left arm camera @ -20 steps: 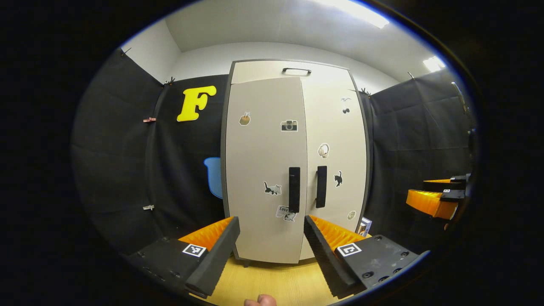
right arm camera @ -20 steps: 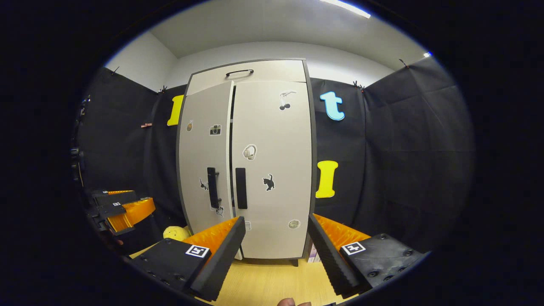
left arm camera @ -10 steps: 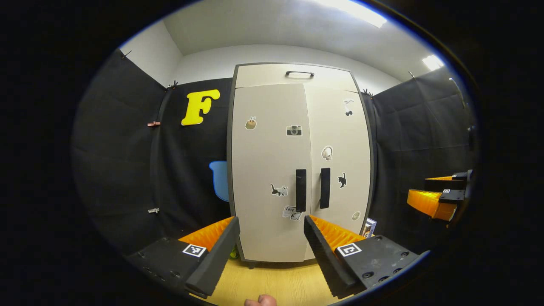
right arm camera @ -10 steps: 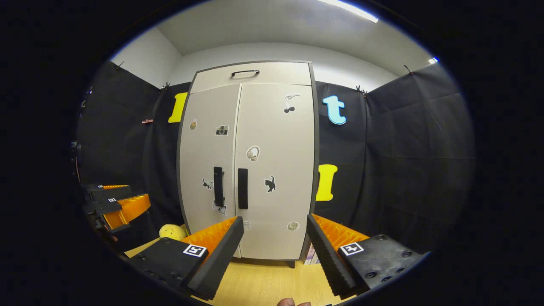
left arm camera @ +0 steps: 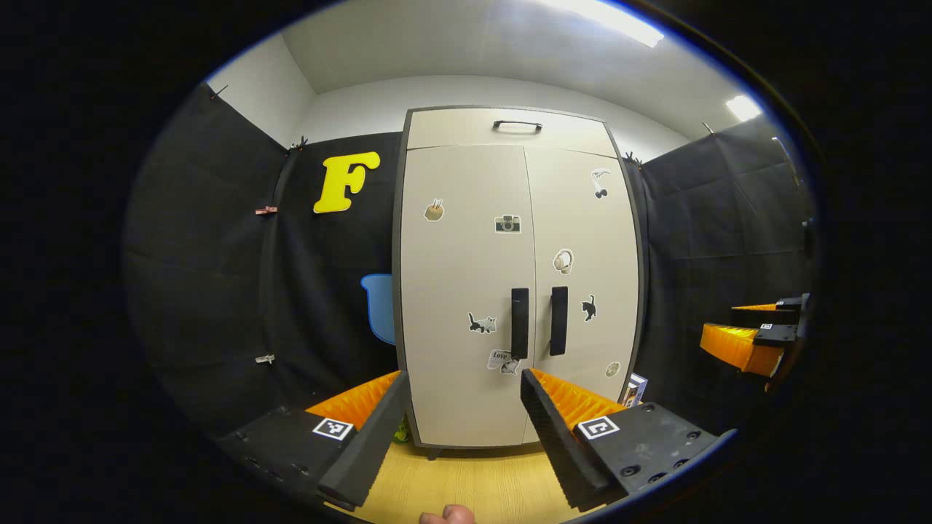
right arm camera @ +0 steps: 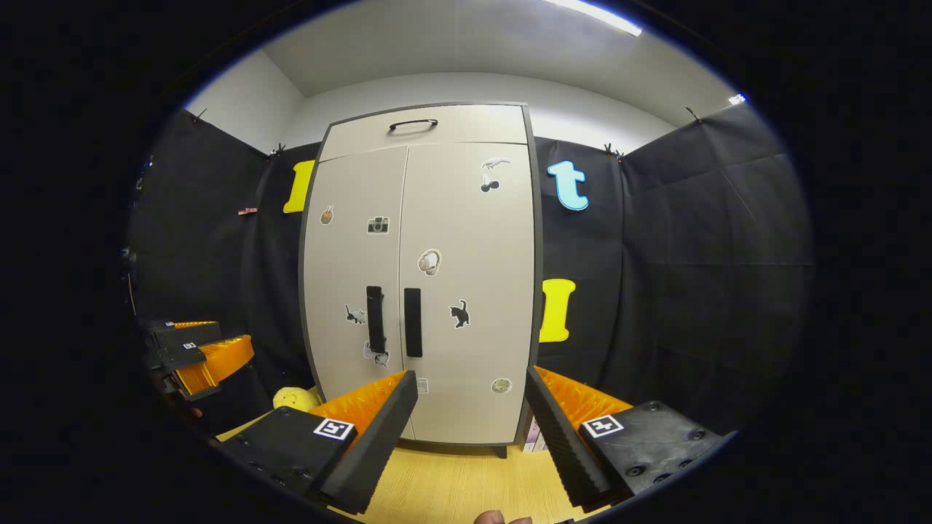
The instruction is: Grab one shoe with the right hand and put it into the shoe cabinet, grab the other shoe with the left hand and put it into the shoe cabinet; then close the right door with the right hand and the left door with the left hand.
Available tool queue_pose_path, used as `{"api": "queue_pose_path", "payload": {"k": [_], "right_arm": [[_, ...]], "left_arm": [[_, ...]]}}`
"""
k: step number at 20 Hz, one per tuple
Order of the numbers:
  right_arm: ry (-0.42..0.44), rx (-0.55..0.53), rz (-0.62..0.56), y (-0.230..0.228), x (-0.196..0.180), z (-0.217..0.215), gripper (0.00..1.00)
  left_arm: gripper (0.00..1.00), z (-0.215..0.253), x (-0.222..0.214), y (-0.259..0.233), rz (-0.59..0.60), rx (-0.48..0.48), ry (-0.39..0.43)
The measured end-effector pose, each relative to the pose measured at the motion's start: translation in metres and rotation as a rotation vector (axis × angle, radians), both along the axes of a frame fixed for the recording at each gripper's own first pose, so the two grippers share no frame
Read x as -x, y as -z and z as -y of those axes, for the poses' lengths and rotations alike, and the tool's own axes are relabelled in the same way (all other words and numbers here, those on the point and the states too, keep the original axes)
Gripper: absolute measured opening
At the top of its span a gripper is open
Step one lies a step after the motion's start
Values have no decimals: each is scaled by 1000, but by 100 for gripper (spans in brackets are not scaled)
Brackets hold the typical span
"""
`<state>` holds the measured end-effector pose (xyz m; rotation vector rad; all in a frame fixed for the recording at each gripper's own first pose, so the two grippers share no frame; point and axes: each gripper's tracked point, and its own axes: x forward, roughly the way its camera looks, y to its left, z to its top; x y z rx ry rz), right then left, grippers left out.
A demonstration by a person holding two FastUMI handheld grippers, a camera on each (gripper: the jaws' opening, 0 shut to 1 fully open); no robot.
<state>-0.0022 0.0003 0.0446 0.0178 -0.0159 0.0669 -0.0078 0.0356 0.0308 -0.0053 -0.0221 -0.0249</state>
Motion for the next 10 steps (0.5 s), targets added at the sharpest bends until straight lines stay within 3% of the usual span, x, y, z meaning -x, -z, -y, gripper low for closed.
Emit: {"api": "queue_pose_path", "payload": {"k": [10], "right_arm": [[0, -8, -4, 1, -1, 3, 98]], "left_arm": [[96, 1, 0, 1, -2, 5, -1]]}}
